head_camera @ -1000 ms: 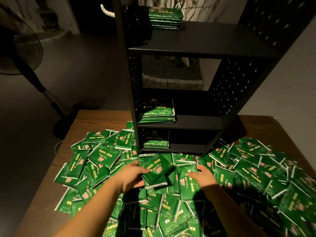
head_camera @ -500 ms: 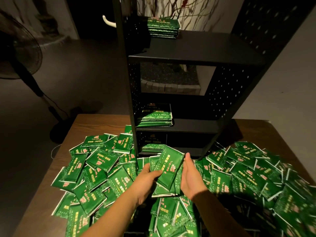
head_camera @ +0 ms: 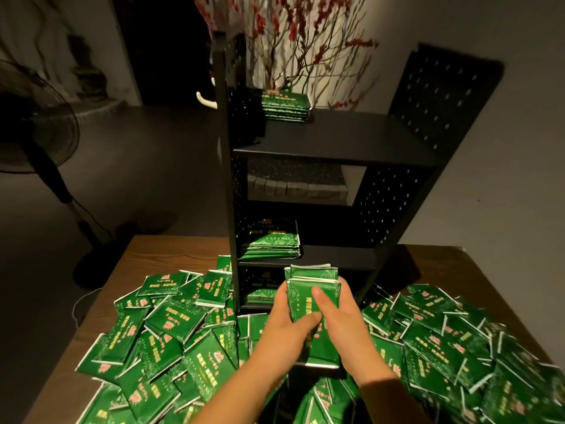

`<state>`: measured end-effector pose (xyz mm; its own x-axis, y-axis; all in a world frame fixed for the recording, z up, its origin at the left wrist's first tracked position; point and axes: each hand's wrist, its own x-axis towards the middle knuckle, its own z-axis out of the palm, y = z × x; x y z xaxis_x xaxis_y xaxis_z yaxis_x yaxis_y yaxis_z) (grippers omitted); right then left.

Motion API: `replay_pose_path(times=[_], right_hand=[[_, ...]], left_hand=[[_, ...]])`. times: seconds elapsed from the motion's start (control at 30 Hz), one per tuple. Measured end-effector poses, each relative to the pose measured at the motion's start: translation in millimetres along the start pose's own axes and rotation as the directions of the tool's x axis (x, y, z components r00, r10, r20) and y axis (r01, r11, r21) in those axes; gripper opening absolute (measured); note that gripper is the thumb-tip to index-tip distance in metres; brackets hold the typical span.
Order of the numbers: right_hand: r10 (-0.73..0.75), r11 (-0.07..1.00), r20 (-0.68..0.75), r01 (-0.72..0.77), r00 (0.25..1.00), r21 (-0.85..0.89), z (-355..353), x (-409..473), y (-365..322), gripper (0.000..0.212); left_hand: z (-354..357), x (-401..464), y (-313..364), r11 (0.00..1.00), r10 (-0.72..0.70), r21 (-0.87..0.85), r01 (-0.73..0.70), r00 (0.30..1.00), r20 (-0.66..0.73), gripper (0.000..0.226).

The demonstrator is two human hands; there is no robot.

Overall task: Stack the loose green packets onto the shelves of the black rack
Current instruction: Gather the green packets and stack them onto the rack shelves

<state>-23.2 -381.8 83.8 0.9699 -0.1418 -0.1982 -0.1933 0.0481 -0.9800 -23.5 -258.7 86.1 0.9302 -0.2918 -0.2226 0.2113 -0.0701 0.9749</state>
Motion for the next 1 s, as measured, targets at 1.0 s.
replay_pose_path(times=[1.0], right_hand=[[-0.644, 0.759, -0.036, 0.631, 0.764, -0.161, -33.0, 58.2, -241.7, 0.036]], left_hand=[[-61.2, 74.4, 245.1, 0.757, 0.621, 0.301, -0.579, 0.782, -0.056, 0.056]])
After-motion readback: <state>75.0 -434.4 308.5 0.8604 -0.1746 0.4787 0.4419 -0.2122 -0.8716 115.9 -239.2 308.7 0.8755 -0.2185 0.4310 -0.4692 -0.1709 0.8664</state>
